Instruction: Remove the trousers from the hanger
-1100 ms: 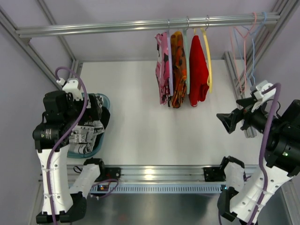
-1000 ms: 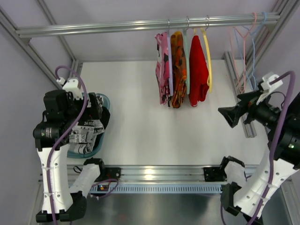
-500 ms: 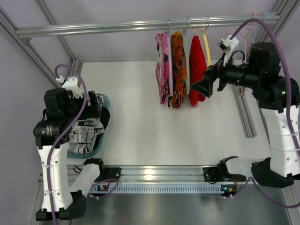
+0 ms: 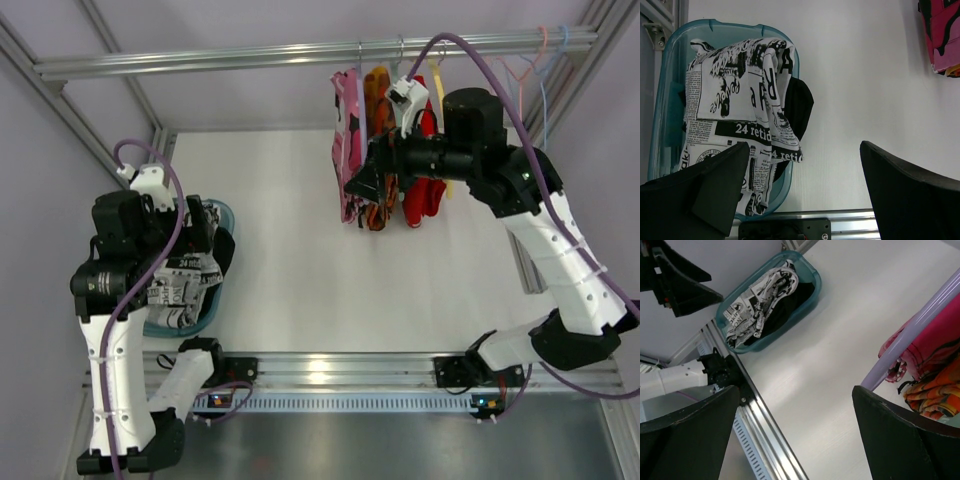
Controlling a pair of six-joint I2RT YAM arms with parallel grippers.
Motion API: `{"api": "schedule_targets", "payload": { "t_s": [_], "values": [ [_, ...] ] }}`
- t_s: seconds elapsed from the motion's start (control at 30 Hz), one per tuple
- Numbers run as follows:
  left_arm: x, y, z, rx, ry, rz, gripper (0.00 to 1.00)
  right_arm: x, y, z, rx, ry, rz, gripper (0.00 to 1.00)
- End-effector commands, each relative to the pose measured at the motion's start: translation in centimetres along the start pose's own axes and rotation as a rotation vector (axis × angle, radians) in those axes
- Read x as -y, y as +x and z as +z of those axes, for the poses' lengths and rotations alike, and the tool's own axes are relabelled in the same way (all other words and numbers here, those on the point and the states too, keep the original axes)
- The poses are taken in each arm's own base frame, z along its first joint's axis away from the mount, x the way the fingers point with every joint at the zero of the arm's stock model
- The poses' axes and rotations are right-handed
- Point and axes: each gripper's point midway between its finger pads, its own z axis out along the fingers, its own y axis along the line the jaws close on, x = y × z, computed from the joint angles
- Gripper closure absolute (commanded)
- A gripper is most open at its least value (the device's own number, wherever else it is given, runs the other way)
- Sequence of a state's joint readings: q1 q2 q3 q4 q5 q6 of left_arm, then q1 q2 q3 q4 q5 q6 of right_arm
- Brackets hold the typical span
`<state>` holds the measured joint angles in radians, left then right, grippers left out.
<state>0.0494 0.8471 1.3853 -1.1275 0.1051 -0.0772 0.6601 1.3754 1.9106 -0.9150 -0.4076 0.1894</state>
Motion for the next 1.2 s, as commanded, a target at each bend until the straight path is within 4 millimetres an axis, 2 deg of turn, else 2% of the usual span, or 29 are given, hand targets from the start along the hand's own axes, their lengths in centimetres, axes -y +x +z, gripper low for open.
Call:
{"api": "schedule_targets", "payload": {
  "t_s": [0.0,0.07,0.17,0.2,0.3,0.5,0.63,0.77,0.97,1.17],
  "values": [
    [-0.1,-1.6,-0.1,0.059,-0.01,-0.008,0.02,-0.4,-2.6,0.3,0.096,0.012,0.051,0.02],
    [-0.2,-1.5,0.1,0.057,-0.012,-0.012,0.02,0.3,-3.4,0.5,0.14,0.046,0.062,0.02],
    [-0.1,-1.4,0.3,0.052,-0.008,-0.009,0.02,0.7,-2.9,1.1,0.136,0.043,0.082,0.03],
    [-0.2,-1.4,0.4,0.05,-0.009,-0.01,0.02,1.1,-1.8,1.8,0.109,0.046,0.098,0.03],
    [-0.1,-1.6,0.4,0.053,-0.006,-0.007,0.02,2.0,-0.6,3.0,0.089,0.061,0.111,0.03],
    [-0.1,-1.5,0.5,0.046,-0.002,-0.003,0.02,5.4,-0.8,3.1,0.156,0.191,0.071,0.02],
    [0.0,-1.1,0.9,0.037,0.003,-0.007,0.02,6.5,-1.0,2.5,0.188,0.228,0.073,0.02],
    [0.1,-0.9,1.1,0.03,0.009,-0.006,0.02,5.7,-1.6,2.4,0.226,0.174,0.061,0.02],
    [0.0,-1.0,1.4,0.027,0.009,-0.006,0.02,3.9,-2.2,4.1,0.247,0.012,0.081,0.04],
    [0.0,-1.2,1.2,0.035,0.008,0.0,0.02,4.3,-2.2,5.5,0.248,-0.075,0.196,0.04]
  ]
}}
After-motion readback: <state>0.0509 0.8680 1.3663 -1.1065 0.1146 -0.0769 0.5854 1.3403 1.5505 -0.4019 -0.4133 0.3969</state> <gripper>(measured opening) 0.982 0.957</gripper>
